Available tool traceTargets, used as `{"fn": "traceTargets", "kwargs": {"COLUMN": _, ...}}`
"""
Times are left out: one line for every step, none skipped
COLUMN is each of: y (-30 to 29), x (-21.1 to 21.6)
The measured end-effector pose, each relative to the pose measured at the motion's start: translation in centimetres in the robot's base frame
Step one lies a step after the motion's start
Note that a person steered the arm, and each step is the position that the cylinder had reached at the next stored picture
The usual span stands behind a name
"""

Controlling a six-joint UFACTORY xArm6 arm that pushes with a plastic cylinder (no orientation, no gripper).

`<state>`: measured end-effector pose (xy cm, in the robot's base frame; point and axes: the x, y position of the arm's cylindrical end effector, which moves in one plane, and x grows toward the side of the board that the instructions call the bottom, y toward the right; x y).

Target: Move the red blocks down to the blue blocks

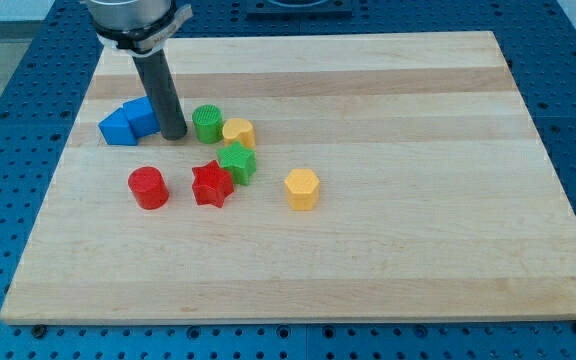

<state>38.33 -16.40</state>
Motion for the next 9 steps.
{"fn": "traceTargets", "kwargs": {"y": 0.1, "x": 0.9}}
{"fn": "traceTargets", "kwargs": {"y": 0.0, "x": 5.0}}
{"fn": "traceTargets", "kwargs": {"y": -0.3, "x": 5.9}}
{"fn": "traceTargets", "kwargs": {"y": 0.3, "x": 7.7}}
{"fn": "traceTargets", "kwargs": {"y": 2.2, "x": 10.5}}
{"fn": "traceTargets", "kwargs": {"y": 4.0, "x": 12.8}}
{"fn": "traceTargets", "kwargs": {"y": 4.8, "x": 15.9}}
{"fn": "traceTargets", "kwargs": {"y": 3.0, "x": 17.0}}
{"fn": "traceTargets", "kwargs": {"y": 0.1, "x": 14.4}}
